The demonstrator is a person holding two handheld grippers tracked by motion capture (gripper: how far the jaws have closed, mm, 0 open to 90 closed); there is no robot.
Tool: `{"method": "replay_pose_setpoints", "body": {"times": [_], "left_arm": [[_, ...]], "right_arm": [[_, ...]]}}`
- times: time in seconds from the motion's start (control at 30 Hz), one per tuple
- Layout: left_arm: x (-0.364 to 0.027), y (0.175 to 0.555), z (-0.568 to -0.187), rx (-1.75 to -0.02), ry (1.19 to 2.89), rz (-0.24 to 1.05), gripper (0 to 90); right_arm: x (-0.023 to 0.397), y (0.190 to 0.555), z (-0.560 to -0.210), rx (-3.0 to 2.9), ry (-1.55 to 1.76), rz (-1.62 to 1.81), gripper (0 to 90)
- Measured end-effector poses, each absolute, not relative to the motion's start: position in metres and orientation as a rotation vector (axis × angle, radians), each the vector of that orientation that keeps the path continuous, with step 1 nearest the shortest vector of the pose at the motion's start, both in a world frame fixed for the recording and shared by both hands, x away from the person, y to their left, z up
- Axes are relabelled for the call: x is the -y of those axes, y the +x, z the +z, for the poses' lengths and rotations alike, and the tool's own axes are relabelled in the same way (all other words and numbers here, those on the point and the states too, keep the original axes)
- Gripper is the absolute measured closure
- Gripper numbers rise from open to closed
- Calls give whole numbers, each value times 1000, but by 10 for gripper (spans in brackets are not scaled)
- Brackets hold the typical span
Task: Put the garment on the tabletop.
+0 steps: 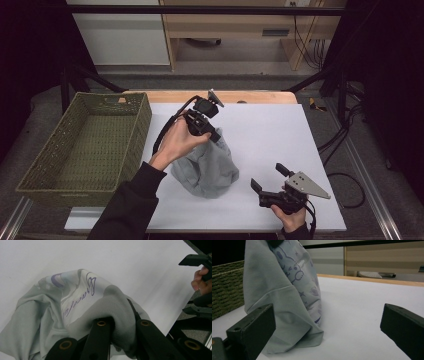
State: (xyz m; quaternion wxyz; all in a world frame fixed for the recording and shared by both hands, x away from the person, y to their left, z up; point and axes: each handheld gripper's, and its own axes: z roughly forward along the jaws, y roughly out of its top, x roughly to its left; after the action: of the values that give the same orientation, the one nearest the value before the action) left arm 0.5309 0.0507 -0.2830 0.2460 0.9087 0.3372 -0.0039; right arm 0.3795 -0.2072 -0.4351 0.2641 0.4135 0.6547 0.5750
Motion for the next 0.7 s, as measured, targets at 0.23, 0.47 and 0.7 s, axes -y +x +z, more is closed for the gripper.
{"method": "replay_pose_setpoints", "body": {"times": [0.23,0.47,0.7], "left_arm": [[-49,532,-302,-909,2499,-19,849],[-45,534,-337,-887,2522,-55,847],[-45,532,-345,-865,2520,-59,739]], "right_arm": [[206,379,-436,-1778,1123,1554,2],[209,380,-437,-1778,1114,1544,2],[208,380,-437,-1777,1116,1544,3]]}}
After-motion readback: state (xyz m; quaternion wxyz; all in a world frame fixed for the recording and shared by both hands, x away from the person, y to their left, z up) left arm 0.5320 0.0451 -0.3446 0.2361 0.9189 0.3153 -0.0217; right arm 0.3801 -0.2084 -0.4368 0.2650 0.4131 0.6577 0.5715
